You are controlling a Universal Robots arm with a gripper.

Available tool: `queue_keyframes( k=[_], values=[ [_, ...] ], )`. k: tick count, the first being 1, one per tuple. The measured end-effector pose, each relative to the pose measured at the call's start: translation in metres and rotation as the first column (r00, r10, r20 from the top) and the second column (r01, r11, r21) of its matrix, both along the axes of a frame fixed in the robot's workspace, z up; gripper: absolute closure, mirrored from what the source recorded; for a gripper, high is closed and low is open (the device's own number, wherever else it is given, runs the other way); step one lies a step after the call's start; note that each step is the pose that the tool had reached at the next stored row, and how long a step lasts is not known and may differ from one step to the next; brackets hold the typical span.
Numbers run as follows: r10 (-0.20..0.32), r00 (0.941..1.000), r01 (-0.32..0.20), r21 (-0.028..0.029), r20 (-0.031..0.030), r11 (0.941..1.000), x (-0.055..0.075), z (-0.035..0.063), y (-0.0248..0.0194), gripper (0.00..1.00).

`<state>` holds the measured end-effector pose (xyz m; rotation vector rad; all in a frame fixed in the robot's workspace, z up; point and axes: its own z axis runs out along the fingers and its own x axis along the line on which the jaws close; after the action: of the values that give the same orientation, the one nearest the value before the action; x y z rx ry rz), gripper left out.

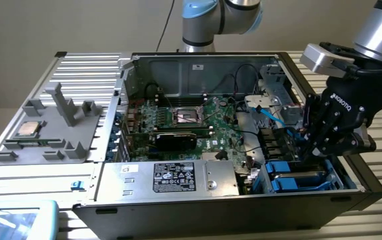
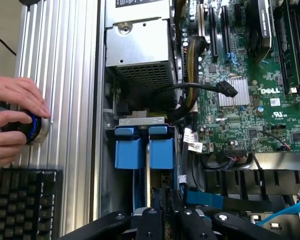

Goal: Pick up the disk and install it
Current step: 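Insert the first disk wire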

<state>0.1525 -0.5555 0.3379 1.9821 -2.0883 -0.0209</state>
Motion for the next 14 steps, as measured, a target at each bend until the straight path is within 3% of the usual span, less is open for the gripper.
queue_keyframes(
  k=[1,2,14],
  values=[
    [0.0,1.0,0.0,0.0003,-0.0062,1.0,0.0005,0.0,0.0,0.84],
    [0.0,1.0,0.0,0.001,-0.0081,1.0,0.001,0.0,0.0,0.84],
    [0.0,0.9999,0.0,0.0026,-0.0142,1.0,0.0046,-0.0034,-0.0008,0.84]
  ],
)
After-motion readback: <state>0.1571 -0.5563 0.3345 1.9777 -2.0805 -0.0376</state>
